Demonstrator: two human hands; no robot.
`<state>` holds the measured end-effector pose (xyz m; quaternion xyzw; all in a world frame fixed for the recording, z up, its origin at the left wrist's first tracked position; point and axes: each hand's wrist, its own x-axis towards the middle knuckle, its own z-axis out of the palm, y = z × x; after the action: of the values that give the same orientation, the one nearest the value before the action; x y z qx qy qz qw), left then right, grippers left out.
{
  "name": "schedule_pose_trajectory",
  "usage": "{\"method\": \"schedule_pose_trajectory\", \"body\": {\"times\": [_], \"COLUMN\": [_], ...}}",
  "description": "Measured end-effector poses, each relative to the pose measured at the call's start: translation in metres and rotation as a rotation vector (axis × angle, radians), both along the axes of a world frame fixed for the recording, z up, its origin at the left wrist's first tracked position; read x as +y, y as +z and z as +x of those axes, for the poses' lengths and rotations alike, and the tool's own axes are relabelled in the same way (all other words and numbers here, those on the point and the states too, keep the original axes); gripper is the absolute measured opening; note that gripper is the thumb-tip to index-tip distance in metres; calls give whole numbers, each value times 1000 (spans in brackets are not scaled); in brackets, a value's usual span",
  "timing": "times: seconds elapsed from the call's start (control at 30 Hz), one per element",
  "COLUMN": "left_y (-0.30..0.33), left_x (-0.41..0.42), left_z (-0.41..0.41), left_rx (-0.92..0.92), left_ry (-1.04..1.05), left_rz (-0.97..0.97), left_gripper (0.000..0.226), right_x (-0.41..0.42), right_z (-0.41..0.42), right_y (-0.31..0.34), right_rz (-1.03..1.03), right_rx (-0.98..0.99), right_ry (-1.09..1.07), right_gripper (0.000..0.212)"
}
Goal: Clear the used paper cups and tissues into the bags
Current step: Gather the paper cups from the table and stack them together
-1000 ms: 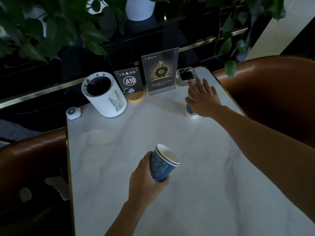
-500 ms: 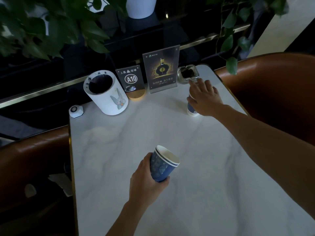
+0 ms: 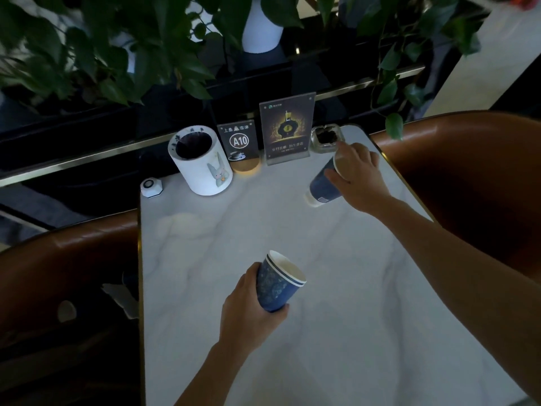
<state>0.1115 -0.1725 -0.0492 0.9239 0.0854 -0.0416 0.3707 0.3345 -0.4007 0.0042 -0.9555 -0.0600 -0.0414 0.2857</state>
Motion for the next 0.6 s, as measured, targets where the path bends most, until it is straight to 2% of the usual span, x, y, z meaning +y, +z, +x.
{"method": "schedule_pose_trajectory", "body": {"times": [0.23, 0.6], "left_y": [12, 13], "left_x": [0, -2], "left_z": [-35, -92], "left_rx": [-18, 2], "left_ry": [3, 35], "left_rz": [-1, 12], "left_gripper": [71, 75], "right_x": [7, -4], "right_z": [-71, -147], "right_y": [27, 20], "right_rz": [126, 319], "right_rx": [29, 77], "right_ry": [20, 16], "right_gripper": [50, 48]}}
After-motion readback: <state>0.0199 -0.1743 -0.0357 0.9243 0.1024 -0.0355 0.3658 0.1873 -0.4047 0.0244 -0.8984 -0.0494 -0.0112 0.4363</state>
